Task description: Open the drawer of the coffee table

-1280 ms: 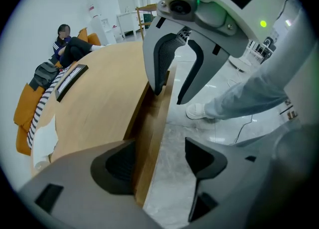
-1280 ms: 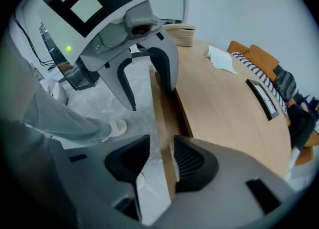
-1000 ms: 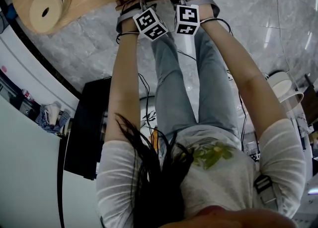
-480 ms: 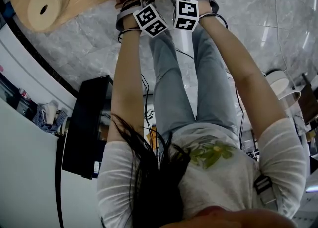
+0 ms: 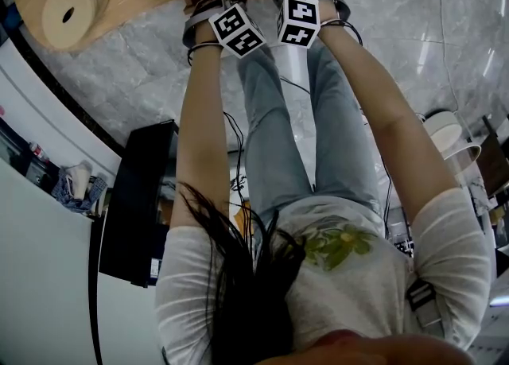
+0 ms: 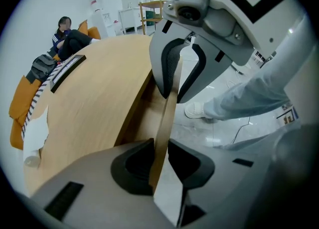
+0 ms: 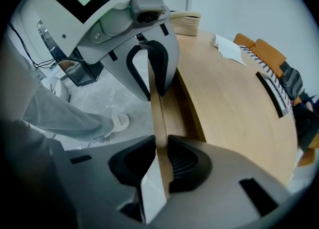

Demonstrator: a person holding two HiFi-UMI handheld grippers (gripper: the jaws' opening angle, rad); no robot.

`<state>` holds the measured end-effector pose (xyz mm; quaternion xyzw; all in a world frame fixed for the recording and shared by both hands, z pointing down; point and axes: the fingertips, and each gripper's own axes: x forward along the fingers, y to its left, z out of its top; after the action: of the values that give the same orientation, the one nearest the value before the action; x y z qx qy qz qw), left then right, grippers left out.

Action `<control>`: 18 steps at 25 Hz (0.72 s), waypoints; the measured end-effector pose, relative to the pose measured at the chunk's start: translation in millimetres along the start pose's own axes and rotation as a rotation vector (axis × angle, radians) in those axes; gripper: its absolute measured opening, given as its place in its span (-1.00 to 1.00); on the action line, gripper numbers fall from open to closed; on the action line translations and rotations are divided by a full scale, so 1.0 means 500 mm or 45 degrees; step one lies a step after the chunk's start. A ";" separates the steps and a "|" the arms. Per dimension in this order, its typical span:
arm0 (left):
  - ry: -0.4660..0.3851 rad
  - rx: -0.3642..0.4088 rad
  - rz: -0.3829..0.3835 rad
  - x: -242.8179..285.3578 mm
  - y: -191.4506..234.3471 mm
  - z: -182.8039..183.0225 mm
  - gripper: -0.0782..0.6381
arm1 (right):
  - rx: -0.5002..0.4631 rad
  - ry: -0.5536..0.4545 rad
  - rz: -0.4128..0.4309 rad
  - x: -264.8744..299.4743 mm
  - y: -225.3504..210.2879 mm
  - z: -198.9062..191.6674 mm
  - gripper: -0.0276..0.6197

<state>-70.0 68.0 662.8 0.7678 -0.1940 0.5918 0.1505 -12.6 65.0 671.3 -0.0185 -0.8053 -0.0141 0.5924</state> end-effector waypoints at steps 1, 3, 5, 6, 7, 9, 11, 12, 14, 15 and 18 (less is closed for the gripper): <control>-0.001 -0.004 -0.008 0.000 -0.002 -0.002 -0.51 | 0.004 0.000 0.000 0.001 0.002 0.000 -0.67; -0.006 -0.006 -0.020 0.002 -0.007 -0.004 -0.51 | 0.004 -0.002 0.006 0.001 0.008 -0.002 -0.67; -0.012 -0.009 -0.032 0.004 -0.016 -0.004 -0.51 | 0.001 -0.005 0.014 0.000 0.016 -0.004 -0.67; -0.014 -0.011 -0.036 0.003 -0.020 -0.004 -0.51 | 0.001 -0.005 0.015 0.000 0.019 -0.006 -0.67; -0.016 -0.013 -0.035 0.001 -0.022 -0.004 -0.51 | 0.000 -0.005 0.011 0.000 0.021 -0.006 -0.67; -0.017 -0.016 -0.025 0.000 -0.023 -0.004 -0.51 | -0.008 -0.007 -0.013 0.000 0.020 -0.006 -0.67; -0.019 -0.020 -0.019 0.001 -0.022 -0.004 -0.51 | -0.013 -0.010 -0.035 0.001 0.018 -0.006 -0.67; -0.018 -0.022 -0.019 0.002 -0.021 -0.005 -0.51 | -0.015 -0.008 -0.040 0.002 0.019 -0.006 -0.67; -0.013 -0.023 -0.026 0.002 -0.022 -0.006 -0.51 | -0.022 -0.004 -0.048 0.004 0.019 -0.005 -0.67; -0.011 -0.020 -0.029 0.001 -0.024 -0.007 -0.51 | -0.024 -0.004 -0.049 0.003 0.020 -0.005 -0.67; -0.017 -0.006 -0.032 -0.005 -0.033 -0.008 -0.51 | -0.019 -0.013 -0.037 -0.009 0.031 -0.002 -0.67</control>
<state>-65.8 84.8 661.5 0.7738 -0.1867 0.5841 0.1584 -9.8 80.4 667.4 -0.0113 -0.8084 -0.0285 0.5878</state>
